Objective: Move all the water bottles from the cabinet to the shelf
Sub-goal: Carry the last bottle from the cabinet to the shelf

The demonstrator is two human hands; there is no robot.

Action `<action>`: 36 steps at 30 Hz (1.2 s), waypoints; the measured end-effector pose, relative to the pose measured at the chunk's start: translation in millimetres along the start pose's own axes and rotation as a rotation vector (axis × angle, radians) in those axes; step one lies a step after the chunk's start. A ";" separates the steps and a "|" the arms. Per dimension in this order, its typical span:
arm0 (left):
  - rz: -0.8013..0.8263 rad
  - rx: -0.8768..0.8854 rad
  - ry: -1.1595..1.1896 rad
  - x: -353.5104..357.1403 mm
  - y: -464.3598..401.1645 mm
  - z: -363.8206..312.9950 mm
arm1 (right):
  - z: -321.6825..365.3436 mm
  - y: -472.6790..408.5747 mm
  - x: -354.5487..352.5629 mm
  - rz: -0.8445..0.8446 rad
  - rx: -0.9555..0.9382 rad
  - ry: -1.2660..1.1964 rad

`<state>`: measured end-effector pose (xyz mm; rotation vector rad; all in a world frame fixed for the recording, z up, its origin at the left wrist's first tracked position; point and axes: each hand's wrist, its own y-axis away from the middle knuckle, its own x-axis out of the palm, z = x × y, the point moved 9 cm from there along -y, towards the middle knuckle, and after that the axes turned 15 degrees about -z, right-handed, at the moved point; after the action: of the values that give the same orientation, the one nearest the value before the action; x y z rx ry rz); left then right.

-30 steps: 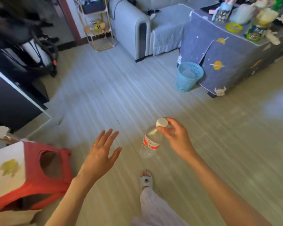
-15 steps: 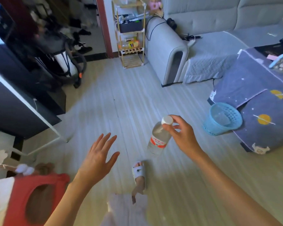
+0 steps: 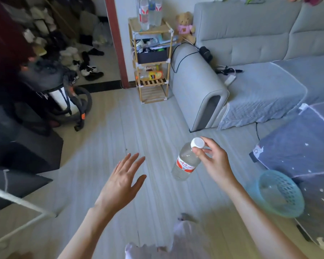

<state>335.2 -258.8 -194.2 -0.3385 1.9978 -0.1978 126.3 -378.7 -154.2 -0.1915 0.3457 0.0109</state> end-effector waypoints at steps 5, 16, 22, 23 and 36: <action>-0.015 -0.043 0.017 38.2 -127.6 34.7 | -20.4 -138.7 37.7 0.006 0.002 0.013; -0.145 -0.116 -0.018 44.3 -416.9 123.0 | -5.3 -431.1 147.9 0.093 -0.132 0.052; -0.147 -0.175 -0.015 63.7 -522.2 197.6 | -9.1 -559.4 228.8 0.116 -0.121 0.033; -0.142 -0.180 -0.014 66.8 -543.5 213.5 | -11.5 -579.4 243.7 0.114 -0.122 0.042; -0.102 -0.056 -0.021 74.0 -825.2 330.7 | 13.7 -836.4 367.2 0.039 -0.093 -0.028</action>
<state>726.0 -1060.1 -164.5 -0.4772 1.9696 -0.2024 512.5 -1205.5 -111.1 -0.2766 0.3210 0.0679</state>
